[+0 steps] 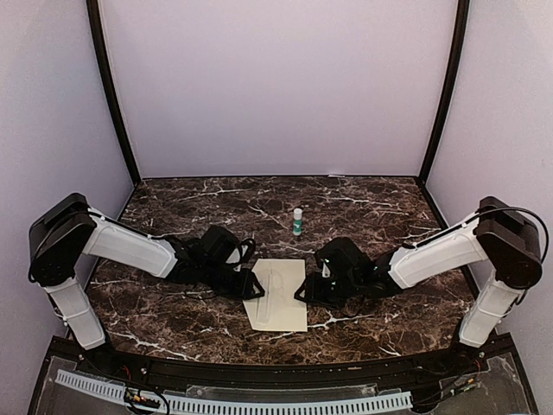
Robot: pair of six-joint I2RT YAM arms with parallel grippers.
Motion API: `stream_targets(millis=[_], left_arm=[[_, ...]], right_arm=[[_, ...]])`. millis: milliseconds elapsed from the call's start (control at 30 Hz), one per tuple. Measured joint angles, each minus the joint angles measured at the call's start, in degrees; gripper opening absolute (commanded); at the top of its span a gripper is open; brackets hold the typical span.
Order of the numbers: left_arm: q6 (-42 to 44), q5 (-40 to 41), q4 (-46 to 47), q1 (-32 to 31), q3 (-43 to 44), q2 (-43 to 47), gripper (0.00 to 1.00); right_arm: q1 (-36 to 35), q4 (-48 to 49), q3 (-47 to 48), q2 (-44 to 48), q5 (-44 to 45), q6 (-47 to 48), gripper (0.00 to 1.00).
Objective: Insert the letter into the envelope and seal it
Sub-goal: Place the letter in the envelope.
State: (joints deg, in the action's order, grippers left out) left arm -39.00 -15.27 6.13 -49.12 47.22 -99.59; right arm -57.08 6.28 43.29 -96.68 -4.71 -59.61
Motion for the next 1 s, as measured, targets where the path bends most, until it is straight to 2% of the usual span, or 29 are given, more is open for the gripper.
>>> stream_targets(millis=[567,1000], left_arm=[[-0.9,-1.7,3.4,-0.7,0.3,-2.4,0.14],[-2.6,-2.5,6.1,-1.9,0.3,-3.6,0.11]], right_arm=[[-0.3,-0.2,0.9,-0.9,-0.1,0.2,0.37],[-0.6,-0.1,1.4,-1.4,-0.2,0.4,0.36]])
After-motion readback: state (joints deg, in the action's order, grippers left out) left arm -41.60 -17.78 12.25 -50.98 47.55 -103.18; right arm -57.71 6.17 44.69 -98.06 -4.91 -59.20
